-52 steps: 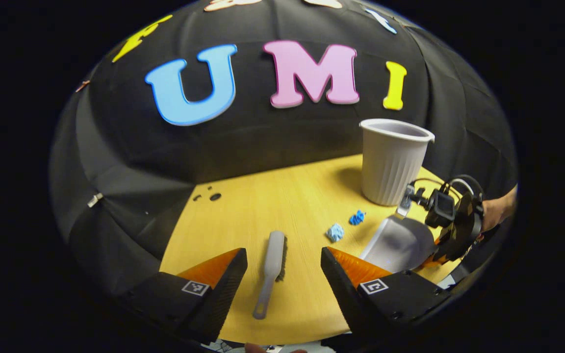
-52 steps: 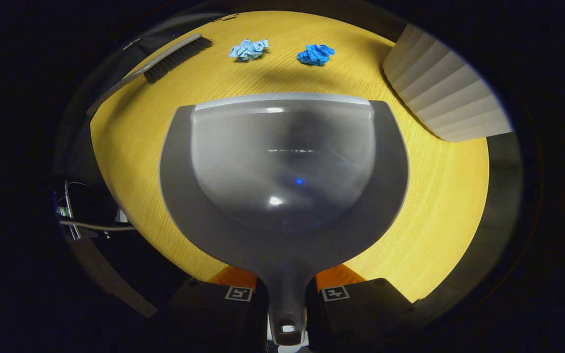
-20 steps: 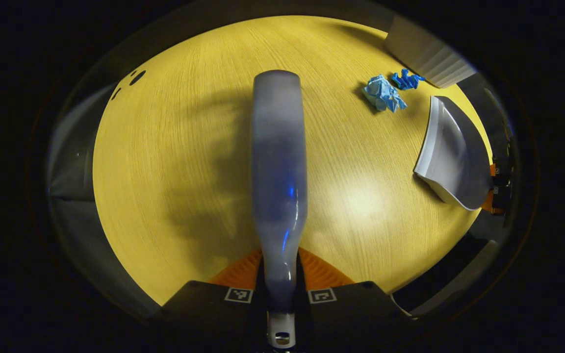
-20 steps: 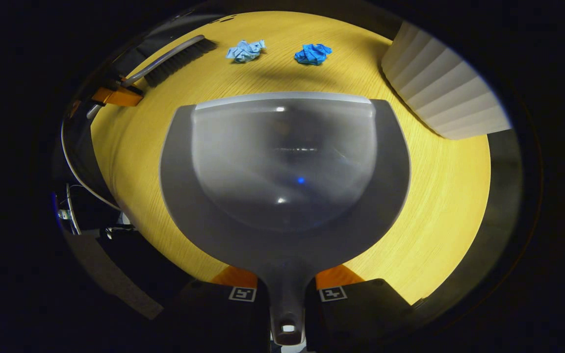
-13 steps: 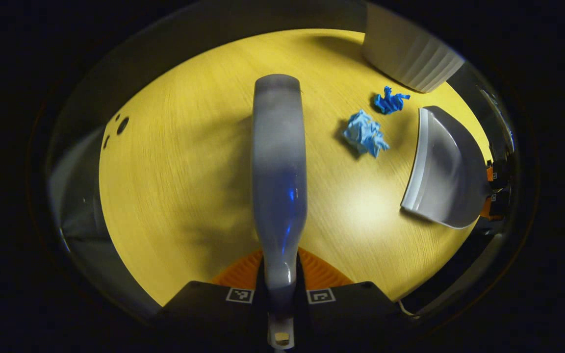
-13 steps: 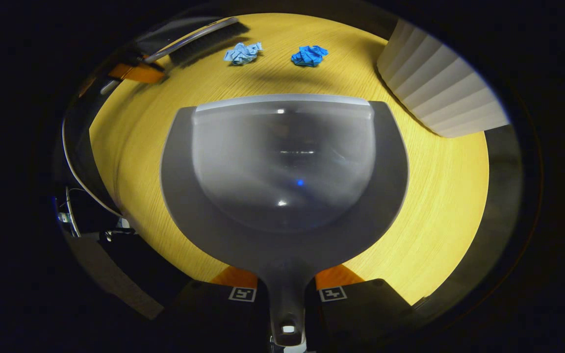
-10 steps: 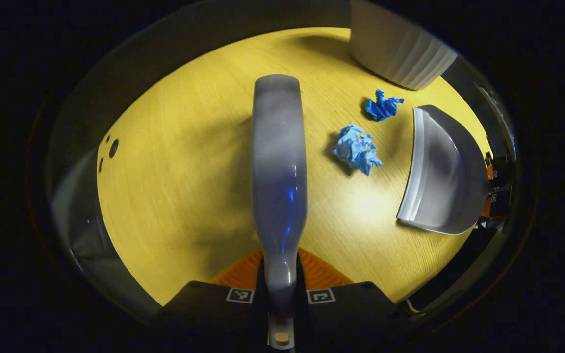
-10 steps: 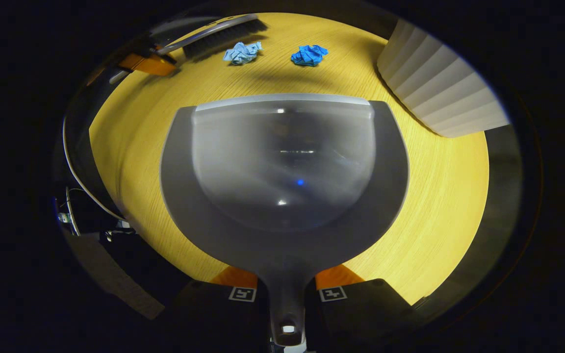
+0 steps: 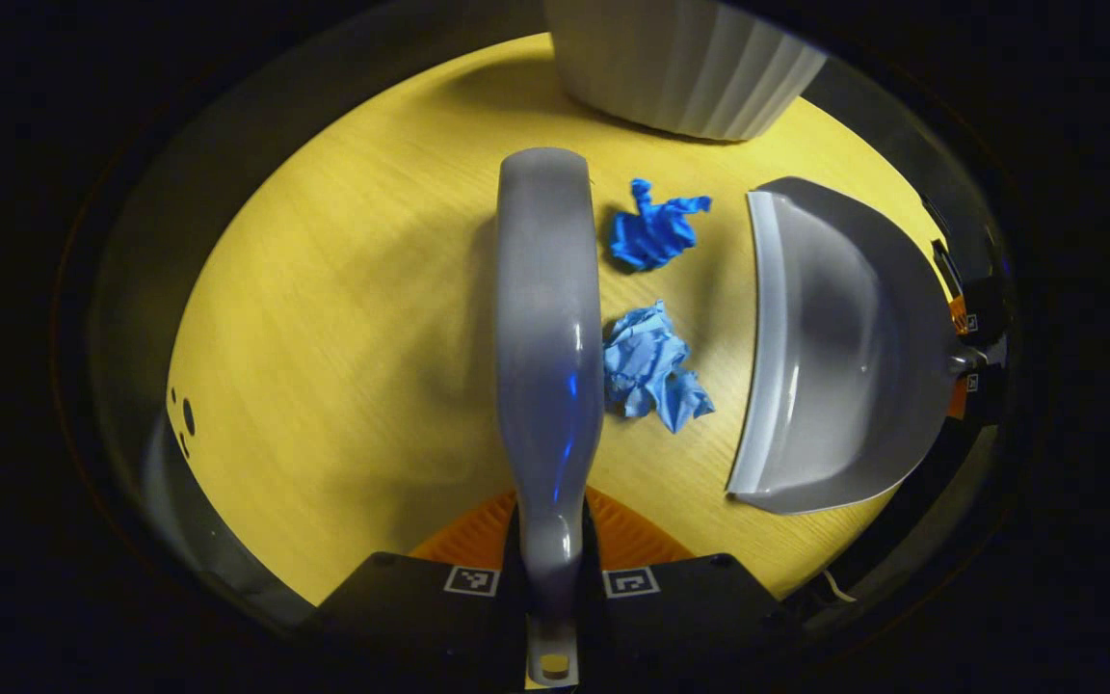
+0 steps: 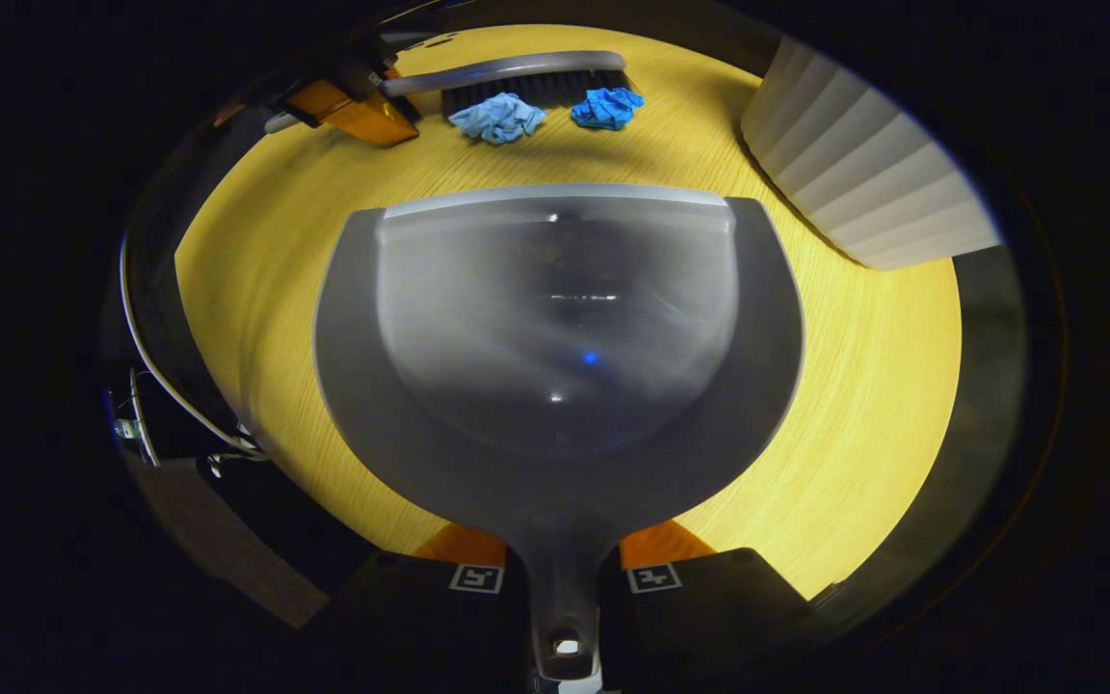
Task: Pick up the small broom and dustpan from the desktop, sweep the trash into the dustpan with the broom, and then empty the trash into the garbage bin.
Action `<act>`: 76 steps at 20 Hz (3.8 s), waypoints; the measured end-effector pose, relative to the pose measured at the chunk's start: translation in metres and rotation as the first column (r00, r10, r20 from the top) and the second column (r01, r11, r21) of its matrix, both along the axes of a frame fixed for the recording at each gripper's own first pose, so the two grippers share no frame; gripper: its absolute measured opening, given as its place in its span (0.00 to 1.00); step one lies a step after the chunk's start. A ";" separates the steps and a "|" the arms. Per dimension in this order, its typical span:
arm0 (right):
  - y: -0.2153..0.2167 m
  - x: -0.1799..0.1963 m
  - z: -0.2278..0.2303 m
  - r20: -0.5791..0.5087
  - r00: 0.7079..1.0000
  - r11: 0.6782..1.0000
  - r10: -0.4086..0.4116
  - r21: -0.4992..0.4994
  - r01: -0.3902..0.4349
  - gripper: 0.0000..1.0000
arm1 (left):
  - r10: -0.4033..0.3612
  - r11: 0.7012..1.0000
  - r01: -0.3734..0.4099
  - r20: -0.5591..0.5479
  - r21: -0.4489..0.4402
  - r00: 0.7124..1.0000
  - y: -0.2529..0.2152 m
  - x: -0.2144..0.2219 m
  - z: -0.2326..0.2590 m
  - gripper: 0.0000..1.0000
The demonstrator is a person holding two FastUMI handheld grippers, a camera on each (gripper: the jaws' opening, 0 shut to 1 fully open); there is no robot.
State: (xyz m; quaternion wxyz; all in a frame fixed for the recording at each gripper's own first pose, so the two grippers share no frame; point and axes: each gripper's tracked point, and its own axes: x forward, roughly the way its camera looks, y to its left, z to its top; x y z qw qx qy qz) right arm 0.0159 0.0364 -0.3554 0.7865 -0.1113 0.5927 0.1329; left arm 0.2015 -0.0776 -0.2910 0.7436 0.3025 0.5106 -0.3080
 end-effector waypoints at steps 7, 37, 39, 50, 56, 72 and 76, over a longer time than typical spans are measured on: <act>-0.001 0.001 0.001 0.016 1.000 1.000 -0.004 0.017 0.004 0.31 | -0.169 0.981 0.151 -0.153 -0.119 0.974 -0.040 -0.051 0.000 0.27; -0.112 -0.069 0.265 0.296 0.911 0.958 -0.287 0.119 0.263 0.31 | 0.303 0.925 -0.312 -0.074 -0.216 0.950 0.061 -0.056 -0.028 0.24; -0.125 -0.062 0.301 0.327 0.897 0.954 -0.299 0.112 0.277 0.31 | 0.274 0.941 -0.280 -0.057 -0.192 0.960 0.060 -0.054 -0.030 0.24; -0.145 0.034 0.335 0.224 0.923 0.950 -0.311 0.112 0.293 0.31 | 0.248 0.947 -0.251 -0.042 -0.202 0.968 0.062 -0.056 -0.029 0.25; -0.151 0.061 0.320 0.157 0.945 0.958 -0.287 0.069 0.279 0.31 | 0.252 0.944 -0.255 -0.041 -0.210 0.967 0.062 -0.058 -0.029 0.25; -0.116 0.098 0.326 -0.204 0.939 0.917 -0.277 0.236 0.321 0.31 | 0.273 0.939 -0.274 -0.035 -0.207 0.961 0.060 -0.060 -0.030 0.24; -0.118 0.117 0.327 -0.221 0.932 0.877 -0.288 0.329 0.349 0.31 | 0.286 0.936 -0.284 -0.020 -0.207 0.958 0.060 -0.062 -0.030 0.24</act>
